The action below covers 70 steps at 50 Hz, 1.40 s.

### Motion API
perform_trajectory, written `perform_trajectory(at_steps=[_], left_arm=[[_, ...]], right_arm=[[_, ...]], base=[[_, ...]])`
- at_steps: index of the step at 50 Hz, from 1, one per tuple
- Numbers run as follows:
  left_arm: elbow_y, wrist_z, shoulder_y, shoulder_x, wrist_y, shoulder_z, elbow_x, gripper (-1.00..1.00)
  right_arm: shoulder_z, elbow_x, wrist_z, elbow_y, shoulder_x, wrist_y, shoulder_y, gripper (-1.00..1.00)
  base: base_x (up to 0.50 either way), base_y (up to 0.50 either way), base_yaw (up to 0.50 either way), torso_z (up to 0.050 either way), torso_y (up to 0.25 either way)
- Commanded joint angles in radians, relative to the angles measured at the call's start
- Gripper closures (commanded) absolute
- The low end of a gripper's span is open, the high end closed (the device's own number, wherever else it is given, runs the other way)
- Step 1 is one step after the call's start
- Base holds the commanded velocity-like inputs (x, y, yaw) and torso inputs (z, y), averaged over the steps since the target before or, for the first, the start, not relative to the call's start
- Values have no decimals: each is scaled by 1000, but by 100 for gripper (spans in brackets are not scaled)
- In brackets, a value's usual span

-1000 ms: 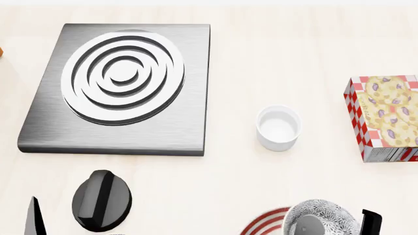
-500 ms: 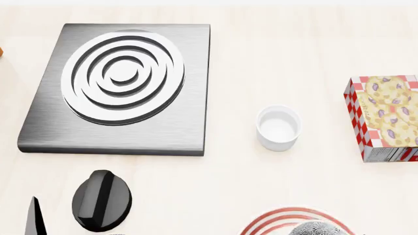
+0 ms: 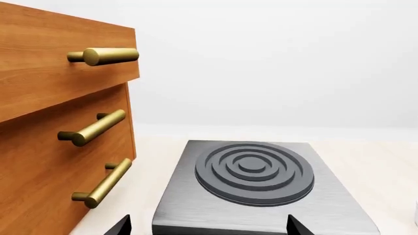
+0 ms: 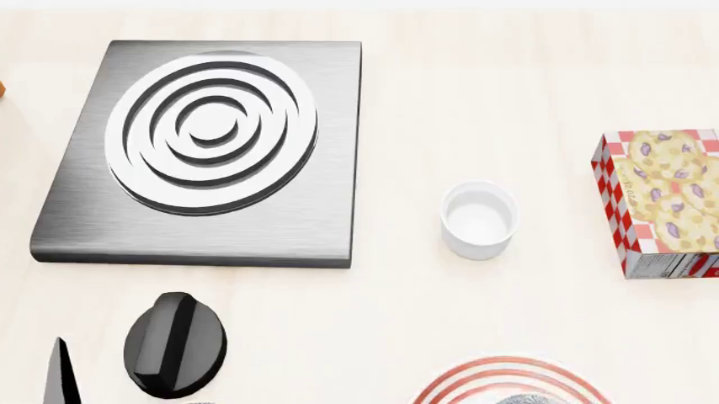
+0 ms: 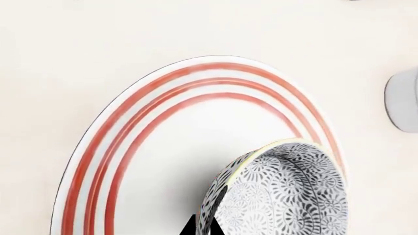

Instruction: Pick the akita bowl on the ramekin and place it on the plate.

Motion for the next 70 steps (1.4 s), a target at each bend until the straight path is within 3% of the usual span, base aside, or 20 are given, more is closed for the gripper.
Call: perform_trajectory(at_steps=[1, 16, 17, 50, 70], left_arm=[[1, -4, 0, -3, 1, 3, 1, -100], [-2, -8, -2, -7, 2, 6, 0, -100], [-2, -8, -2, -7, 2, 6, -1, -100], [-14, -13, -8, -12, 5, 22, -1, -100], [3, -21, 2, -21, 8, 11, -20, -100]], right_arm=[[-8, -28, 15, 30, -23, -32, -6, 100], [-25, -42, 30, 63, -46, -53, -27, 100], [-23, -34, 29, 62, -49, -38, -25, -100], [-4, -4, 65, -34, -19, 2, -37, -100], [79, 109, 126, -220, 86, 89, -27, -100]], base=[[0, 0, 0, 0, 0], [0, 0, 0, 0, 0], [0, 0, 0, 0, 0], [0, 0, 0, 0, 0], [0, 0, 0, 0, 0]])
